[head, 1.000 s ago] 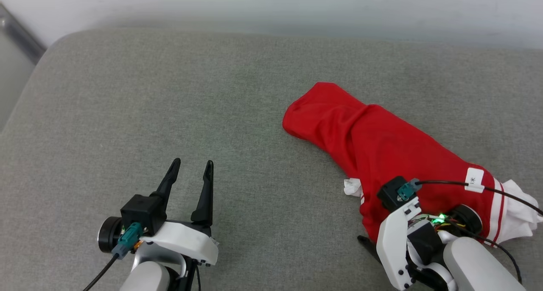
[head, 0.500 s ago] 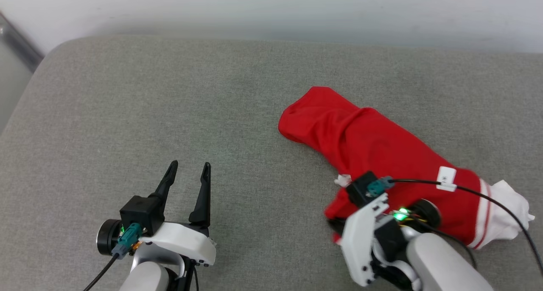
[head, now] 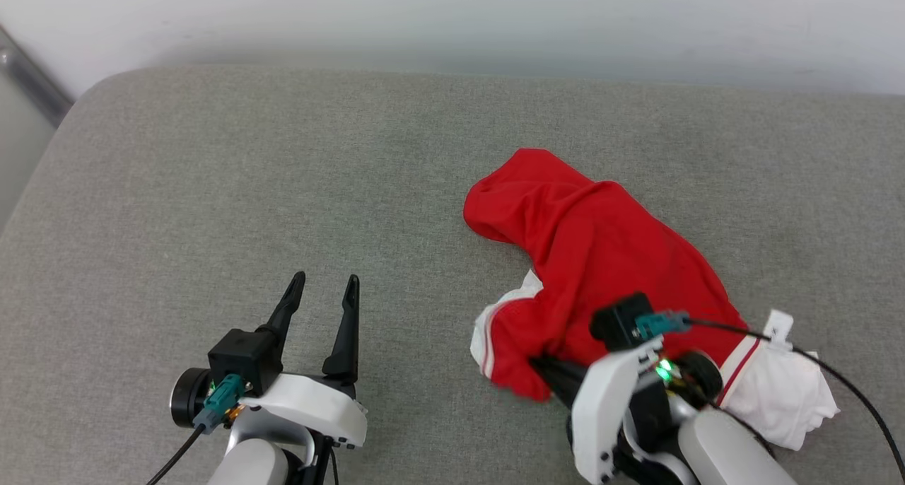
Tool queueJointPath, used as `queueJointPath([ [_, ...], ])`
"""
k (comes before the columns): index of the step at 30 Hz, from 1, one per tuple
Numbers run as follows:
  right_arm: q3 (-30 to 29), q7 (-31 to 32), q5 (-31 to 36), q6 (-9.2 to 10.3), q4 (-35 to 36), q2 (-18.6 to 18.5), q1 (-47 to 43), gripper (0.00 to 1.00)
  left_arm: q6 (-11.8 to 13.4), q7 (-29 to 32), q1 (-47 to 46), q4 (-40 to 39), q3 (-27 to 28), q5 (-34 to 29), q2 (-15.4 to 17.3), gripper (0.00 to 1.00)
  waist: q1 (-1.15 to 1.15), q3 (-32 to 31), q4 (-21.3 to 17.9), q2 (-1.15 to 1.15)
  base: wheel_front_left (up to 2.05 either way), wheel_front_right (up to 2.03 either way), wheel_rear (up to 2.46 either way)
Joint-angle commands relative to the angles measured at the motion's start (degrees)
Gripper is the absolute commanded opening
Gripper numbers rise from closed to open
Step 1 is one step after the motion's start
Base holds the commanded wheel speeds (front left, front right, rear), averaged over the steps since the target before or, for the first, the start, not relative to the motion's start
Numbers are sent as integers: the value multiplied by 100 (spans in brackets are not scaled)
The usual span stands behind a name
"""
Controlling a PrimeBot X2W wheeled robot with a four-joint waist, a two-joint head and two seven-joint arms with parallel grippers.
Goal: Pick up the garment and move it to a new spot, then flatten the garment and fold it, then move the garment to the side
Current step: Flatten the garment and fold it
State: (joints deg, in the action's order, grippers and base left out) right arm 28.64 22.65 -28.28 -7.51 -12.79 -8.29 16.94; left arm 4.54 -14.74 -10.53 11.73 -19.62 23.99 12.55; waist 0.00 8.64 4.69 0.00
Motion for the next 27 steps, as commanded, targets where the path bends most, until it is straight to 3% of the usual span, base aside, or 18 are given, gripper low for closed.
queueJointPath([
  [1,-88,-39,-22,3,-170,-18,-139,0,-7,-19,22,20,2,36,-1,100,0,1,9,0,0,0,0],
  [3,-210,-143,-47,3,-396,16,-267,0,-14,-21,22,36,-4,41,-3,100,0,0,12,0,0,0,0],
  [4,-243,-194,-44,3,-500,27,-311,7,-17,-21,25,43,-7,40,-2,100,0,-4,7,0,0,0,0],
  [5,-268,-270,-64,4,-559,53,-347,40,-16,-19,35,51,-11,45,7,100,0,-12,-1,0,0,0,0],
  [6,-281,-373,-73,3,-594,68,-364,95,-14,-19,48,56,-15,50,14,100,0,-20,-11,0,0,0,0],
  [7,-279,-479,-83,3,-600,82,-380,100,-11,-19,62,64,-20,54,21,100,0,-30,-20,0,0,0,0],
  [17,-271,-1843,-6,4,372,-172,-752,100,57,43,259,117,9,120,131,100,0,-453,-127,0,0,0,0],
  [21,-900,-2244,357,3,707,-169,-1005,100,132,97,394,52,35,130,209,100,0,-636,-189,0,0,0,0],
  [27,-2202,-2306,1014,4,1155,52,-1393,100,233,206,568,-110,67,155,309,100,0,-817,-271,0,0,0,0],
])
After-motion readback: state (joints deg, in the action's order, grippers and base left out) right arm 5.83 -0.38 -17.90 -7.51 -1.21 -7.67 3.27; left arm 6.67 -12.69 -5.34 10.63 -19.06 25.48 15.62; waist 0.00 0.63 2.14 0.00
